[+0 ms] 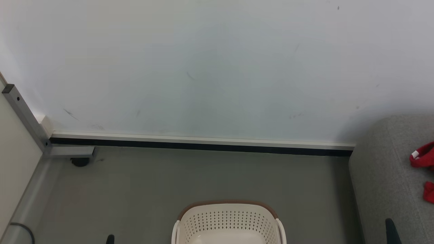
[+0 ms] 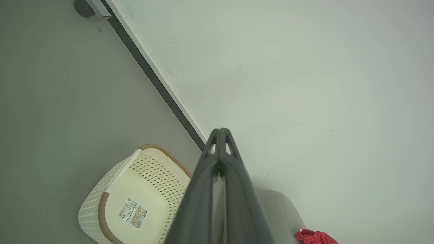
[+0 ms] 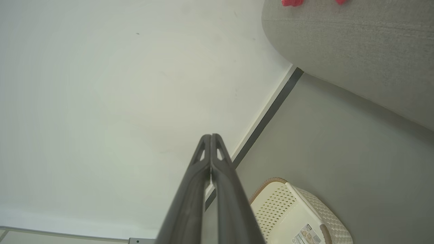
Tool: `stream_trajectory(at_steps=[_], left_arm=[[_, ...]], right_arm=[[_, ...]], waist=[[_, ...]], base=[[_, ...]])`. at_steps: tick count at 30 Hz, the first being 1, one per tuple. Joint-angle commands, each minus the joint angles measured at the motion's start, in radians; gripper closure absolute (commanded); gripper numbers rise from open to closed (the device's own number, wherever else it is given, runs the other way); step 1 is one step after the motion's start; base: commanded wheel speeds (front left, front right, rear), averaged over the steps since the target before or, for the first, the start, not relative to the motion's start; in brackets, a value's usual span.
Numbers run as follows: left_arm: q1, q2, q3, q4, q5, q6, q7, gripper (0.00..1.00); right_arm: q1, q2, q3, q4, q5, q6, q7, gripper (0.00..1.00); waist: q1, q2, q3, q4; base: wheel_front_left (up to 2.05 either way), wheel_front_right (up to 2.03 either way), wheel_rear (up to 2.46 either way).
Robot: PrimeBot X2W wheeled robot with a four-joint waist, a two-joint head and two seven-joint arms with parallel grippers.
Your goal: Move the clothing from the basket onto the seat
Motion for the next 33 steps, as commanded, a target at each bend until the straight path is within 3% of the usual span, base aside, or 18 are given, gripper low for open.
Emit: stream_trajectory(at_steps=[1, 33], left_arm=[[-0.02, 0.001, 0.005, -0.002, -0.035, -0.004, 0.004, 1.0], [-0.083, -0.012, 0.024, 0.032, -0.324, -0.035, 0.063, 1.0]], right_arm=[[-0.018, 0.0, -0.008, -0.006, 0.03, 0.0, 0.01, 1.0], [-0.084, 0.022, -0.079, 0.024, 0.317, 0.0, 0.107, 1.0]], waist=[[-0.0001, -0.0001, 0.002, -0.001], [-0.0001, -0.0001, 0.044, -0.013]], base=[[0.0, 0.0, 0.0], [0.0, 0.0, 0.0]])
